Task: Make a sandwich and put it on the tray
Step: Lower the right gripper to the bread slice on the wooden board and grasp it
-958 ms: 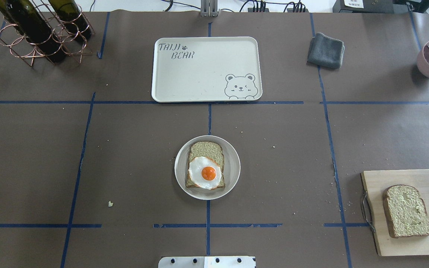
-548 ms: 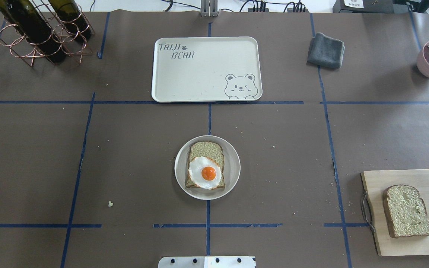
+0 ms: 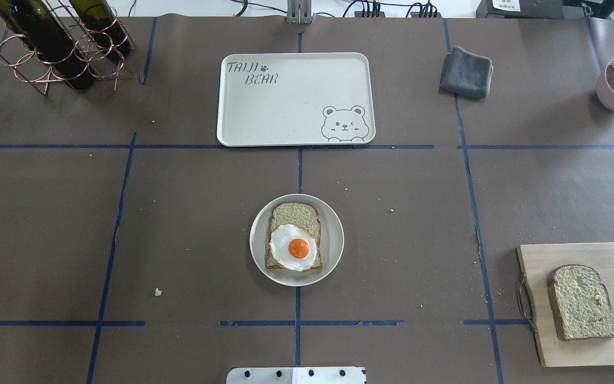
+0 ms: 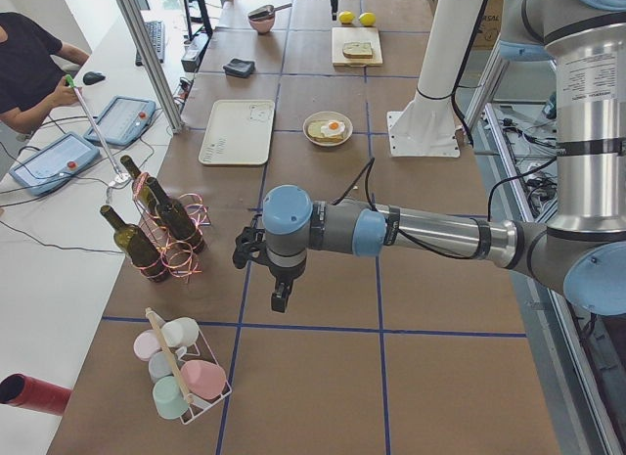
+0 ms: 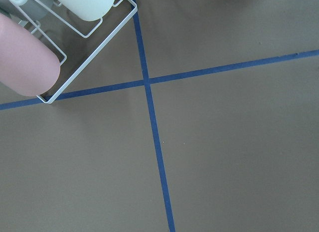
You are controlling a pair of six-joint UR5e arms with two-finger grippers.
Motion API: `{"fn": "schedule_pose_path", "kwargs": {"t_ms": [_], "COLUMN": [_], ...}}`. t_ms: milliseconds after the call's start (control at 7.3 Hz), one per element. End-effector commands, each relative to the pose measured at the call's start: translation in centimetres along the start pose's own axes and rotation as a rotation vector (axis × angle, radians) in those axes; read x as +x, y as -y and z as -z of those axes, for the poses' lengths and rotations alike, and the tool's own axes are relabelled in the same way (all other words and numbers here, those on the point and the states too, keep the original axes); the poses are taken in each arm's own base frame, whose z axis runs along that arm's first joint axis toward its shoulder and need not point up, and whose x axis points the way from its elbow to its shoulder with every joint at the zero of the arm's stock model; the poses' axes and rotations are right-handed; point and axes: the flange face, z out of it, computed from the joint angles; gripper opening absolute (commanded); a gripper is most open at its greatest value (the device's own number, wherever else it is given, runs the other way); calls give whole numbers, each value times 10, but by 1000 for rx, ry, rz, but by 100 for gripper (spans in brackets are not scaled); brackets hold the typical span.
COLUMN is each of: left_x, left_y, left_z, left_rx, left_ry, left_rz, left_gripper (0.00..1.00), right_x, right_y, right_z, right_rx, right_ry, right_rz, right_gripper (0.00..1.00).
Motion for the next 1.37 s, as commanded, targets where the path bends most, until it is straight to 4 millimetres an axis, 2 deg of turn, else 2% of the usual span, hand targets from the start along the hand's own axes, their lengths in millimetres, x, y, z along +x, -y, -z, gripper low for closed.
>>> {"fn": "schedule_pose_path", "kwargs": {"t_ms": [0, 274, 548, 821, 958, 1232], "left_x": [-1, 2, 6, 8, 9, 9], "left_y": [-2, -1, 0, 1, 1, 1], "left_z": [-1, 0, 3, 4, 5, 5], "left_rx": [3, 7, 15, 19, 20, 20], "left_ry": [-4, -22, -23, -36, -36, -36], "left_rz": [0, -1, -15, -18, -20, -20], "left_gripper": [100, 100, 100, 100, 100, 100], "right_x": [-1, -12, 20, 62, 57, 44], "right_y": [-25, -48, -69, -92, -92, -94], "right_z": [-26, -59, -68, -86, -90, -101], "right_rx": [21, 20, 19, 22, 11, -23], "right_ry": [32, 10, 20, 60, 72, 83], "right_rz": [-42, 25, 43, 30, -5, -16], "right_gripper": [100, 100, 100, 99, 99, 88]}}
